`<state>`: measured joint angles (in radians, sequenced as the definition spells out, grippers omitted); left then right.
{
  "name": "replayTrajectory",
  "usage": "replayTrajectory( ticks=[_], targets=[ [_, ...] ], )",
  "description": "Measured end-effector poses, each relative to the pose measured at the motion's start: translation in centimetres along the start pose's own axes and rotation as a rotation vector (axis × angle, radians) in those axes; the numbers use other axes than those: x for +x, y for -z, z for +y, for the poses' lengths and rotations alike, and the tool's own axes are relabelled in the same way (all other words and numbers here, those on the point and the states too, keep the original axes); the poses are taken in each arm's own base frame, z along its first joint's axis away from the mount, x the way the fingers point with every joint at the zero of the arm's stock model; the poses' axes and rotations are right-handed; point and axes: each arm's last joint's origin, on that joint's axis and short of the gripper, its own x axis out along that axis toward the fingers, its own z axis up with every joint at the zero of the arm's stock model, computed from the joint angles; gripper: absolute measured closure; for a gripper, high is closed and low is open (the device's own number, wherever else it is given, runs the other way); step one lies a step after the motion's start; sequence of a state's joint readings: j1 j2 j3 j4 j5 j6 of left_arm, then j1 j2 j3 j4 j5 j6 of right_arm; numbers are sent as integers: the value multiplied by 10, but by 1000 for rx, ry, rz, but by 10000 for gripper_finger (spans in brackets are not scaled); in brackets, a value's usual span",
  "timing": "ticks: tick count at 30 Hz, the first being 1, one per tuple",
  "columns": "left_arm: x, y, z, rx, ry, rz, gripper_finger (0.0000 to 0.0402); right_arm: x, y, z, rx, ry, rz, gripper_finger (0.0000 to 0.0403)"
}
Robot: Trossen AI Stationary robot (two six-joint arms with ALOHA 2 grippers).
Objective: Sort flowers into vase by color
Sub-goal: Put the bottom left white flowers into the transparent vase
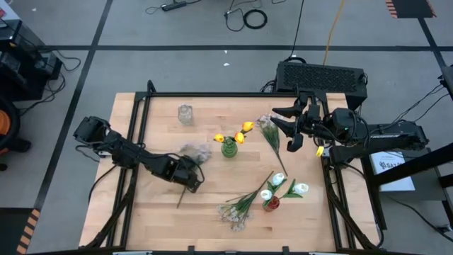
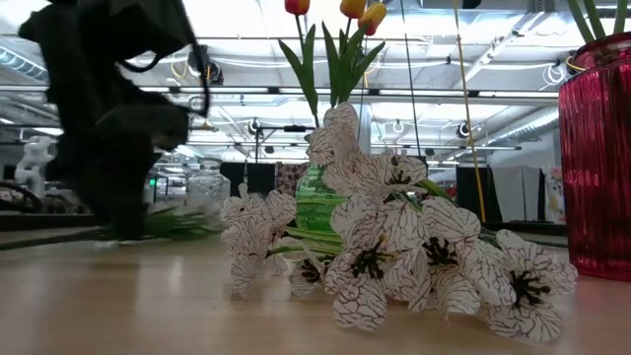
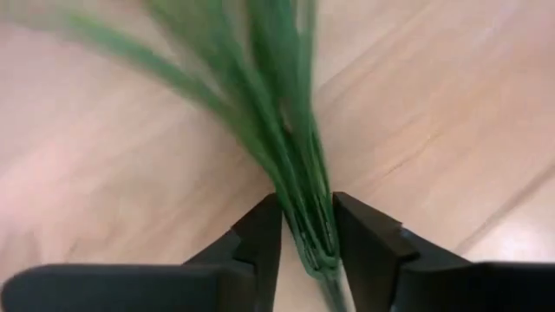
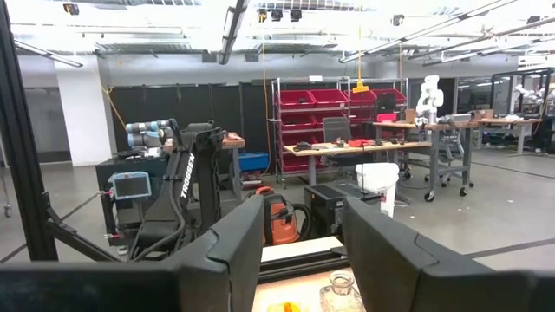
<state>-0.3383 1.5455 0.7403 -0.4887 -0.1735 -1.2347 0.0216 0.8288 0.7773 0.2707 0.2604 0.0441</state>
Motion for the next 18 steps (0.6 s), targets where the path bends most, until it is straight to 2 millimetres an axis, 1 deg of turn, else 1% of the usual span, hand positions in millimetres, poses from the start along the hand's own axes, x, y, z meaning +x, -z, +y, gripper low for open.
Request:
replayTrajectory(
  ticks=[3,7,10,12,15,18],
  targets=[
    [-4,-5,-6,48,26,-14,305,0,0,0,-3,0,0,252],
    [-6,-6,-8,63,22,-7,308,0,0,0,-3,0,1,252],
    [-7,-4,-6,78,-5,10,308,0,0,0,-4,0,3,252],
    [-7,0,-5,121,-16,18,308,0,0,0,-4,0,4,252],
    [-8,3,-3,172,-41,38,299,0,0,0,-4,0,3,252],
    [-8,4,-3,176,-42,37,276,0,0,0,-4,0,3,252]
  ],
)
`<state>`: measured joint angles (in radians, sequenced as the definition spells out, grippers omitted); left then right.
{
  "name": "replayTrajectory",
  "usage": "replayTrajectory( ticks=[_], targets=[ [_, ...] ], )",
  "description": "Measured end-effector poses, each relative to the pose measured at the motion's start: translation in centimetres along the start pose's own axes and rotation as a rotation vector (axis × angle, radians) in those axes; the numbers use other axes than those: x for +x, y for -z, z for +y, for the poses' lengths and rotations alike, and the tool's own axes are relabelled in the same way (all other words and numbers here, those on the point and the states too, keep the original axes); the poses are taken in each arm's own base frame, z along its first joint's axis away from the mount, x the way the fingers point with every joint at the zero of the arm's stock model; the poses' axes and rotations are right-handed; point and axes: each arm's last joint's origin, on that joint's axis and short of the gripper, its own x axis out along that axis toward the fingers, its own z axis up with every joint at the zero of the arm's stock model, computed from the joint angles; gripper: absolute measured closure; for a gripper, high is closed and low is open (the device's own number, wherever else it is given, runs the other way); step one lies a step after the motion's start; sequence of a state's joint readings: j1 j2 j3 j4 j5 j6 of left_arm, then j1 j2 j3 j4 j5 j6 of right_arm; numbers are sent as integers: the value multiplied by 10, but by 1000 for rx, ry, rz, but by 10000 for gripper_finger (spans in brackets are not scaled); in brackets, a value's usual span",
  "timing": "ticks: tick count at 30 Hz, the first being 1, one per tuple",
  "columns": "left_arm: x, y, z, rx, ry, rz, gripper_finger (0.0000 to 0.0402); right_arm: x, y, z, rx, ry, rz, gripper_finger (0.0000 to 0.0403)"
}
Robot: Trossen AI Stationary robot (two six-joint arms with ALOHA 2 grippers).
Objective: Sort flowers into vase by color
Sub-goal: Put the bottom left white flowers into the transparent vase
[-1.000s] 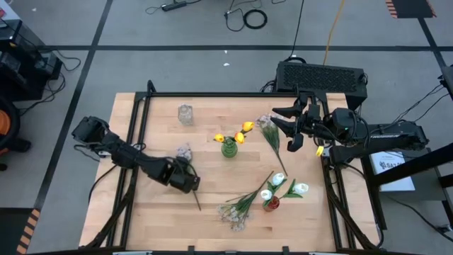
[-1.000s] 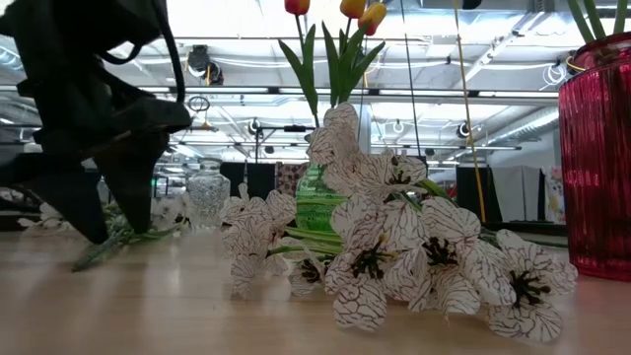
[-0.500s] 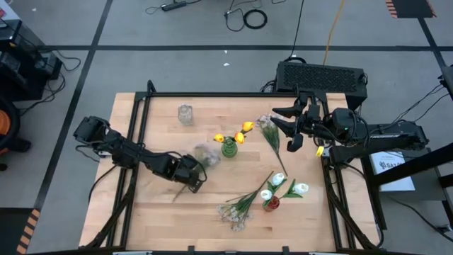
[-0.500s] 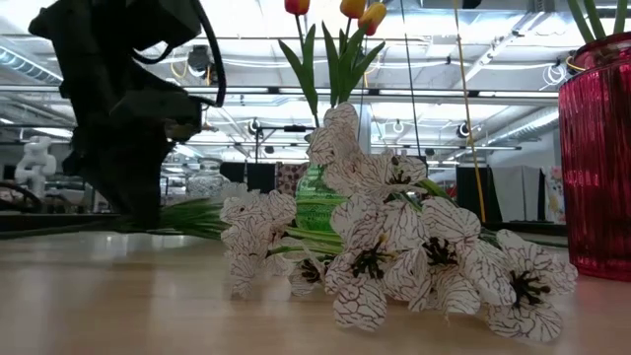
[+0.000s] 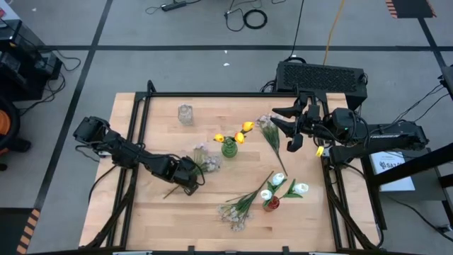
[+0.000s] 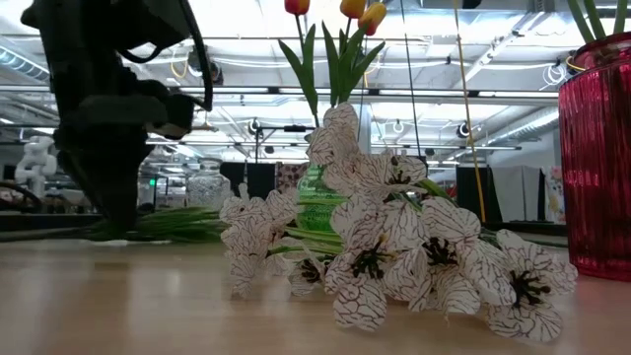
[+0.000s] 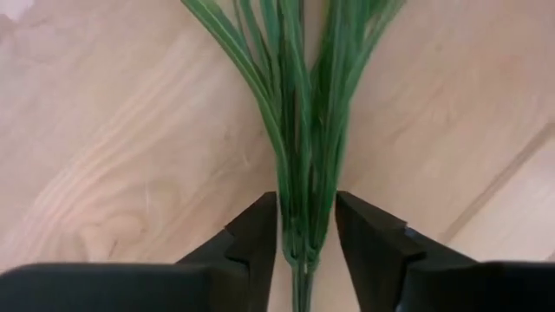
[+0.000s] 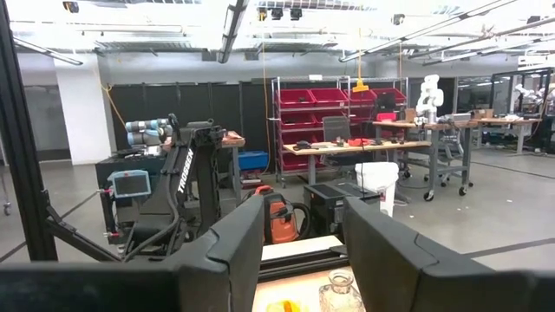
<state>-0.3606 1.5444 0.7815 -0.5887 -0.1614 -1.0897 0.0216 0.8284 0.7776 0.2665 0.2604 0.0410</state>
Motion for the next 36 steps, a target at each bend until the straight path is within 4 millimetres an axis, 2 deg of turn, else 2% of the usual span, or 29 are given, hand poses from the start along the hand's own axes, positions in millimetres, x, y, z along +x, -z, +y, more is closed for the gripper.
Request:
replayTrajectory(
  ticks=[8,14,19,30,32,36],
  targets=[
    [4,1,-1,29,-18,-6,194,0,0,0,0,0,1,252],
    [15,0,-1,56,-63,13,188,0,0,0,-1,0,3,252],
    [15,0,0,57,-73,0,222,0,0,0,-1,0,4,252],
    [14,-1,1,62,-78,-15,377,0,0,0,-1,0,4,252],
    [10,0,2,61,-75,-14,387,0,0,0,-1,0,4,252],
    [-6,2,5,61,-36,-17,377,0,1,0,-13,0,8,252]
  ],
)
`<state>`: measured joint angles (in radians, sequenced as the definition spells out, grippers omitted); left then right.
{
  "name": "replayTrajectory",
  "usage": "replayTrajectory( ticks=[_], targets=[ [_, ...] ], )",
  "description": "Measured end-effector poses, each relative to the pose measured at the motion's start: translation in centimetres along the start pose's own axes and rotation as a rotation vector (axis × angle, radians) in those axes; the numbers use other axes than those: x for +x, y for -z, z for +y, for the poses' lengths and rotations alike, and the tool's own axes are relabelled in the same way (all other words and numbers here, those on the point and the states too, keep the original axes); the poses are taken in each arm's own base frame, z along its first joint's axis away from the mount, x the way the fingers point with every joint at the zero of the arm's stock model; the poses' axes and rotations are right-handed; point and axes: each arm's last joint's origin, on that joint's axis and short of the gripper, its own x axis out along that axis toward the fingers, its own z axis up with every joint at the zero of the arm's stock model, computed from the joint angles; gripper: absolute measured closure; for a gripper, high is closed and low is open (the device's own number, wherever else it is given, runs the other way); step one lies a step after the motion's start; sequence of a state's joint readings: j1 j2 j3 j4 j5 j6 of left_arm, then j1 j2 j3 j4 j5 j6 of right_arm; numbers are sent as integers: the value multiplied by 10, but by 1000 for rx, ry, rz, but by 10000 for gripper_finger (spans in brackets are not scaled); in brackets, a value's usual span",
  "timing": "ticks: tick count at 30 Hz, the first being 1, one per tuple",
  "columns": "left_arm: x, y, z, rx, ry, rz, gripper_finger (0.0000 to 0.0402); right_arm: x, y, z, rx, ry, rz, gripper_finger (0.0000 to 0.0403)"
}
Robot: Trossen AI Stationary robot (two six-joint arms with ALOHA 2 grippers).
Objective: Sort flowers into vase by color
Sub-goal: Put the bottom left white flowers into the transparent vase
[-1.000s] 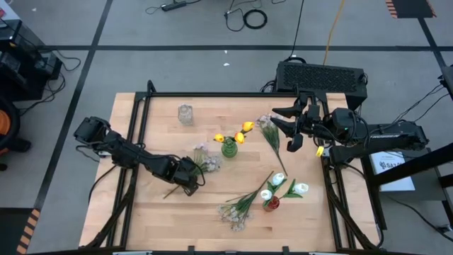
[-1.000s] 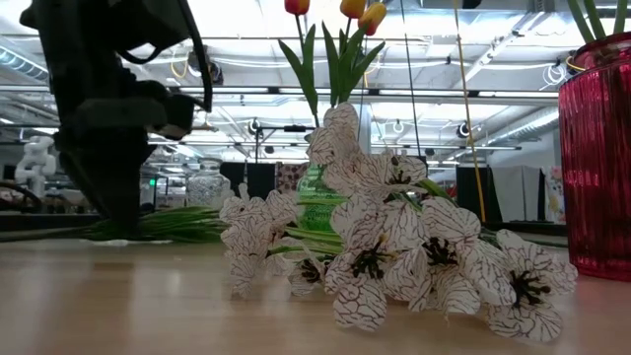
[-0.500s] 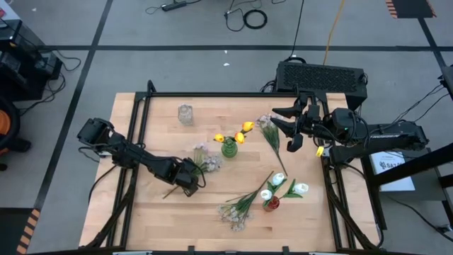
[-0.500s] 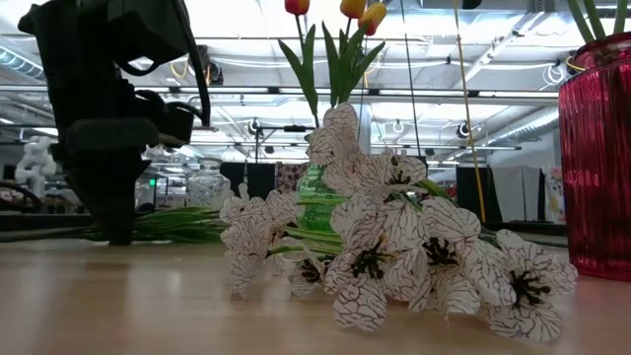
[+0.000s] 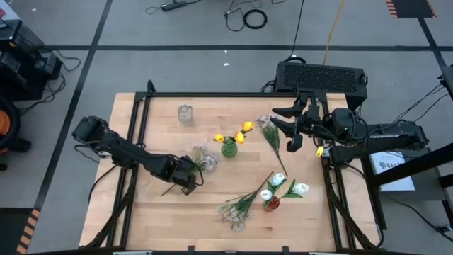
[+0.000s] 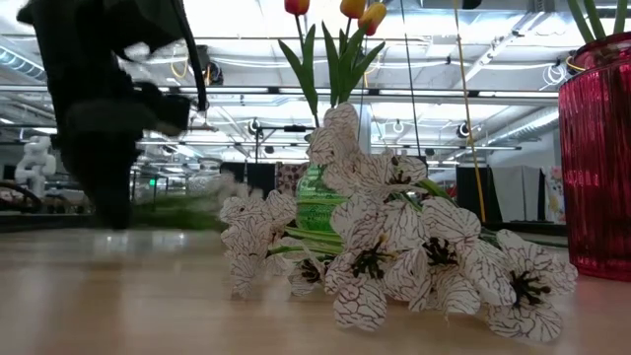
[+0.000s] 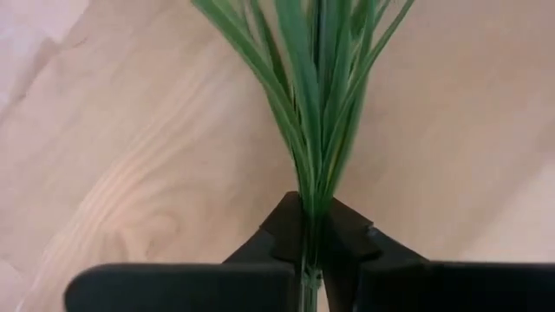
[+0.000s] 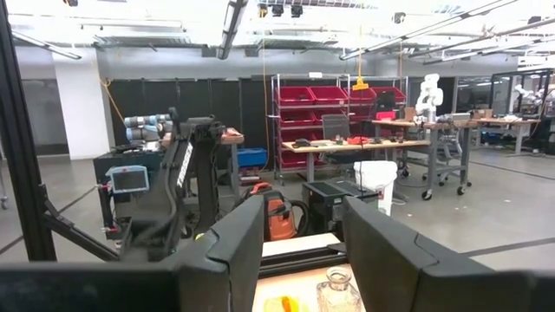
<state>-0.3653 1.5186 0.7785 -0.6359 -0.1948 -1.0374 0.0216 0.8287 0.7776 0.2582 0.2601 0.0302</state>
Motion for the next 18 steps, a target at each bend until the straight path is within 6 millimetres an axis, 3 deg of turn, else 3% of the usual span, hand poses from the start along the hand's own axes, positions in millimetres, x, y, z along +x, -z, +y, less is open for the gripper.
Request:
replayTrajectory(
  ticks=[8,18],
  targets=[
    [-59,11,14,30,112,-146,381,0,0,0,-13,0,2,252],
    [-131,16,62,-10,162,-606,383,0,1,0,-15,1,10,252]
  ],
)
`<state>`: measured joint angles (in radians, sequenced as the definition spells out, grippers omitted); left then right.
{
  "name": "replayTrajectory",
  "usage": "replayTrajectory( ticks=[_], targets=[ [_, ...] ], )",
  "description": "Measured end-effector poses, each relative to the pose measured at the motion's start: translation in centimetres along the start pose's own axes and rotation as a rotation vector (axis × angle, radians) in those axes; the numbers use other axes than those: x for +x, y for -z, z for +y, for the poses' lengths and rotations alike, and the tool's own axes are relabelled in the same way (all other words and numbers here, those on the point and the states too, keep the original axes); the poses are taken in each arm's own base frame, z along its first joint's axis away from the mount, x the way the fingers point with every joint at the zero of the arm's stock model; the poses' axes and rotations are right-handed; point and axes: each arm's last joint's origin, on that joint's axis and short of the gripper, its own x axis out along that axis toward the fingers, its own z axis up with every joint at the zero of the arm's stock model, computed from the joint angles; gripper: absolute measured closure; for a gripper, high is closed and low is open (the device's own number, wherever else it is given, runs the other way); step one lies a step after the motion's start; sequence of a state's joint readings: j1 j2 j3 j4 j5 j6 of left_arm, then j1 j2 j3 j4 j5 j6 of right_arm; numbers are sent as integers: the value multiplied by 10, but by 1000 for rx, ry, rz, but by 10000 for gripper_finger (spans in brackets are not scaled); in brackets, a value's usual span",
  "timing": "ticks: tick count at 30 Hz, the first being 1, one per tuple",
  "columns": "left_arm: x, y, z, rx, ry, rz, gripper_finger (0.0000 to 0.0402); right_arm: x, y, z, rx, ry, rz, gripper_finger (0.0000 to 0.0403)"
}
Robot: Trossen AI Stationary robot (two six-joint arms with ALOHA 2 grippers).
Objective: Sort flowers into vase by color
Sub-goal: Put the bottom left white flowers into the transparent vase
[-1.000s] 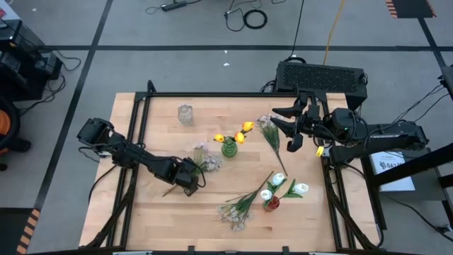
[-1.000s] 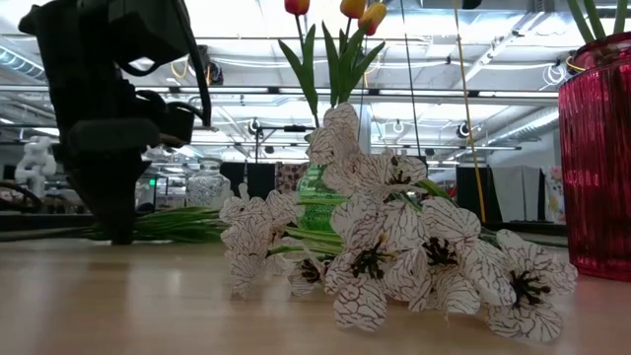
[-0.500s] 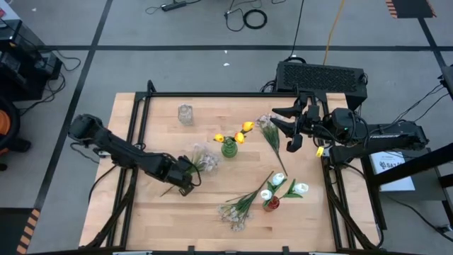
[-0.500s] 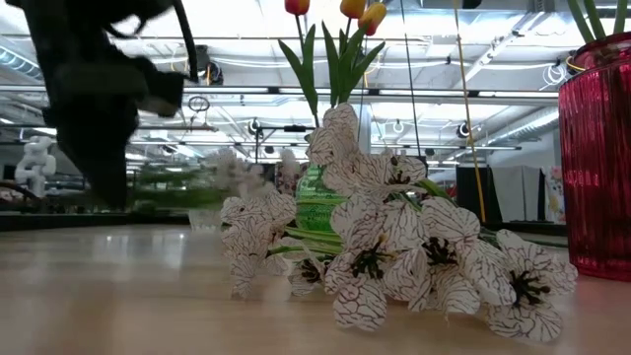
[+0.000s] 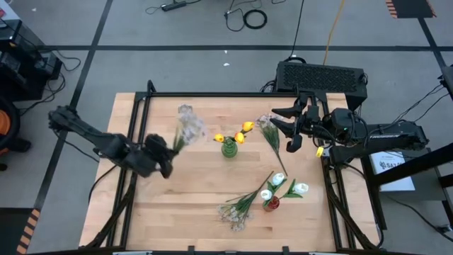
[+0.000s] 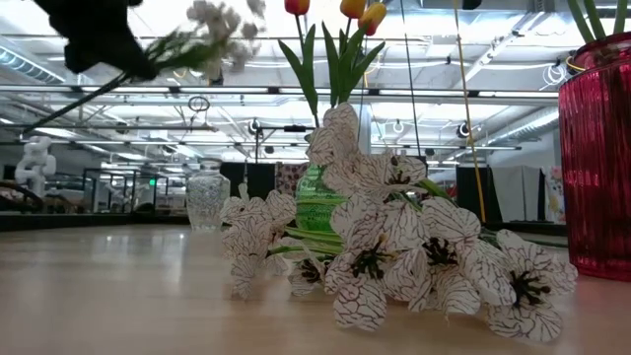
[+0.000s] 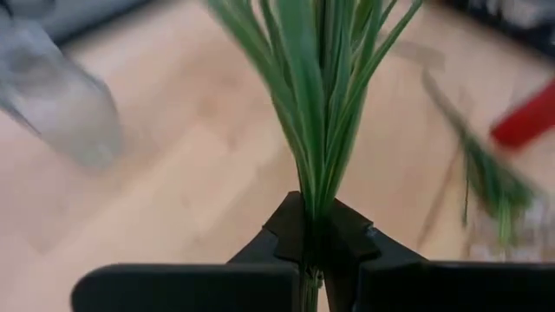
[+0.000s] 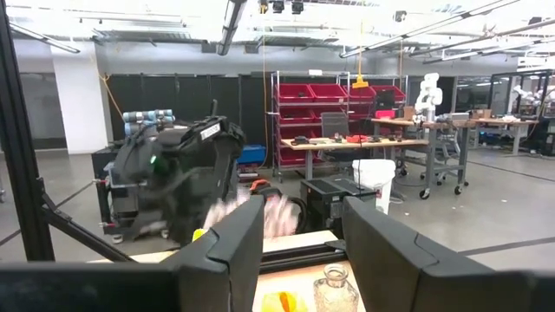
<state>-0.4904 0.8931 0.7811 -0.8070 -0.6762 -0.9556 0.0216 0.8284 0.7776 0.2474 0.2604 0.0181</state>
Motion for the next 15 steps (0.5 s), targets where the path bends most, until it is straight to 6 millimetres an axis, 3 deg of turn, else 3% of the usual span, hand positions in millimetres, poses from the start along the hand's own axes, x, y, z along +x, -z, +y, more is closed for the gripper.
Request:
replayTrajectory(
  ticks=[7,15],
  targets=[
    [-34,-25,30,35,-73,-346,383,0,-1,0,-3,0,-5,252],
    [-66,-61,35,206,-92,-646,383,0,-2,0,-23,1,-24,252]
  ],
)
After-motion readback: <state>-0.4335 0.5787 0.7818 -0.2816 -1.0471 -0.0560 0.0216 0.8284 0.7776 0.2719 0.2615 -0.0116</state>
